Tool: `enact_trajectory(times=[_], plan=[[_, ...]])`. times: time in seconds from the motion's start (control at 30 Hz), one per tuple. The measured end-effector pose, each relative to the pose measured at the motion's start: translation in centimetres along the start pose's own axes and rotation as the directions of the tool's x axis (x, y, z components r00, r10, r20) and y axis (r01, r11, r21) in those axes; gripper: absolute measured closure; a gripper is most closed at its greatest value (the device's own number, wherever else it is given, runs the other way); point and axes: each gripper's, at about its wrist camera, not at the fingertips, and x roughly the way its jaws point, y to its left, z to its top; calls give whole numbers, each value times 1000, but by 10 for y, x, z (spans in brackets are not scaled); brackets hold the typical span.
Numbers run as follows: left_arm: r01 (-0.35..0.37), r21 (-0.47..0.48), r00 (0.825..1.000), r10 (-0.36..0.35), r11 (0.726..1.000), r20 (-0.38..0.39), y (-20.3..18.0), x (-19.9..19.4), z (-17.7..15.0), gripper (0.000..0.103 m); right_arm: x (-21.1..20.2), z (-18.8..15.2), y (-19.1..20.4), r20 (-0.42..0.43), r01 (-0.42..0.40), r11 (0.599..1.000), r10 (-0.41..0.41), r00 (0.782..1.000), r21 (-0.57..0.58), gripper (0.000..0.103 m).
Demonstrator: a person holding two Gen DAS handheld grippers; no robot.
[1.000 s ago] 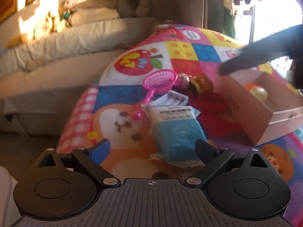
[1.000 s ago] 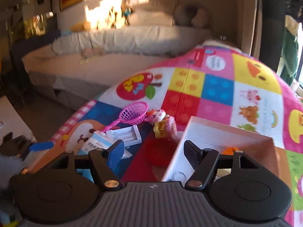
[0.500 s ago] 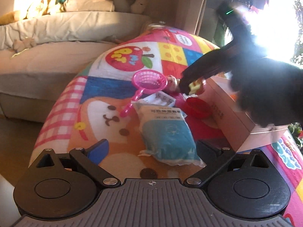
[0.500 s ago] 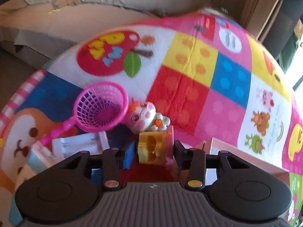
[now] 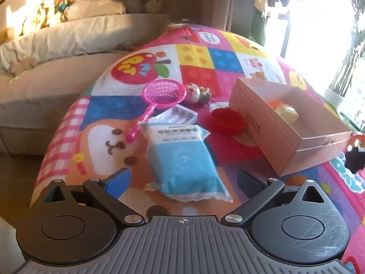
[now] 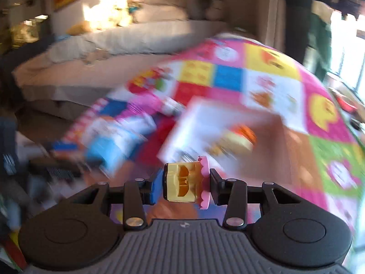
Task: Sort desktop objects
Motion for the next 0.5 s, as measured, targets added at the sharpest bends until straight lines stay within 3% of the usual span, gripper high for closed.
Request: enact_trajectory(times=[0.07, 0.13, 0.2, 0.27, 0.33, 0.43, 0.5], plan=[[-13, 17, 1000, 13, 1000, -4, -7, 1, 2, 1, 6, -25, 1, 19, 150, 985, -149, 989, -87, 61], [-34, 35, 999, 34, 999, -7, -13, 3, 4, 1, 15, -45, 9, 57, 270, 943, -264, 963, -196, 61], [-58, 46, 998, 58, 997, -16, -17, 7, 6, 1, 24, -63, 23, 86, 301, 906, -289, 954, -296, 61], [-78, 52, 996, 79, 996, -28, -20, 12, 8, 1, 29, -72, 34, 71, 256, 906, -247, 966, -337, 60], [-101, 57, 994, 103, 993, -37, -21, 19, 9, 1, 26, -73, 40, 72, 180, 932, -166, 983, -314, 54], [-141, 56, 989, 143, 988, -39, -21, 29, 10, 1, 12, -65, 29, 92, -3, 984, 19, 996, -178, 39], [-156, 37, 986, 158, 987, -46, -19, 34, 12, 1, 3, -60, 17, 143, -48, 995, 60, 988, -85, 27]])
